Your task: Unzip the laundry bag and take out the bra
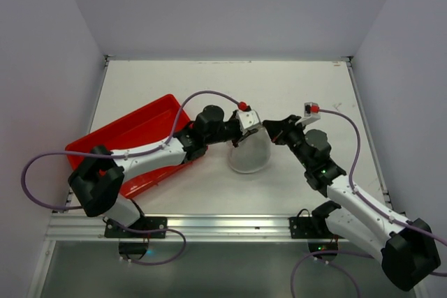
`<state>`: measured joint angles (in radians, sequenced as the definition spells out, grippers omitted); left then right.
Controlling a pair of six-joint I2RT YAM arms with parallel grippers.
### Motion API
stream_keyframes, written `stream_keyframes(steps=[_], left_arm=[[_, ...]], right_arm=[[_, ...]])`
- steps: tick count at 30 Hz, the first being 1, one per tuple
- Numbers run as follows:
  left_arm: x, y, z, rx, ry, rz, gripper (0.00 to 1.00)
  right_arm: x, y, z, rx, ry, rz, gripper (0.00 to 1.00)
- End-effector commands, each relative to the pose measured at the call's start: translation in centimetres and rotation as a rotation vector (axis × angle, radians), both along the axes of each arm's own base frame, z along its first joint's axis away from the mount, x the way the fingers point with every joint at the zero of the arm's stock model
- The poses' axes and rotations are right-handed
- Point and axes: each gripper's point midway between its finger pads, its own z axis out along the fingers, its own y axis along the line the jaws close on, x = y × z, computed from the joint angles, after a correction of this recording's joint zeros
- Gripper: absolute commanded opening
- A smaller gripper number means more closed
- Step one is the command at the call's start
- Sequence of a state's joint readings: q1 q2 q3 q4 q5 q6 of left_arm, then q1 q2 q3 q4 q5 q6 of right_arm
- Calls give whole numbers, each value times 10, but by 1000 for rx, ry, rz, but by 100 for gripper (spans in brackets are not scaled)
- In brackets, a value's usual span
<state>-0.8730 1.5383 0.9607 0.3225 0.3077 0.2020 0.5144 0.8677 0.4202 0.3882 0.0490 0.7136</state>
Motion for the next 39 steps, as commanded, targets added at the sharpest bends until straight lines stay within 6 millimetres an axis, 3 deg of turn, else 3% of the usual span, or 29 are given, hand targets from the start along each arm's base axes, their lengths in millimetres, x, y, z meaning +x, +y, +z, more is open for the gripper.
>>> stream_keyframes(steps=[1,4,10,15,17,19,21,23,26,29,30,34,36,39], left_arm=[[-12,6,20,-32,-37,-34,0],[-17,13,25,-46,-53,-34,0],[-22,26,37,-87,-109,-6,0],[-29,35,51,-154,-138,-5,0],[-29,34,48,-150,-125,-21,6],[-22,32,31,-96,-86,-6,7],[-13,33,15,-63,-53,7,8],[-7,36,15,-83,-53,17,10],[7,37,18,-107,-77,51,22],[28,29,15,-96,-76,62,26],[36,26,5,-76,-60,72,27],[74,28,20,-103,-83,177,42],[76,33,27,-120,-85,193,52],[56,38,42,-164,-92,139,67]], right_arm=[[16,-23,0,-29,-14,-113,0],[19,-26,-12,-45,14,-127,0],[23,-44,-19,-56,19,-184,0],[31,-45,-34,-65,60,-187,0],[34,-44,-34,-64,50,-183,0],[35,-41,-33,-69,50,-170,0],[34,-40,-27,-66,33,-159,0],[31,-43,-11,-57,-16,-166,0],[27,-50,5,-80,-54,-187,0],[26,-53,19,-95,-69,-196,0],[26,-54,22,-94,-75,-199,0],[21,-52,24,-84,-87,-180,0],[19,-43,23,-58,-87,-136,0],[17,-35,16,-22,-83,-96,0]])
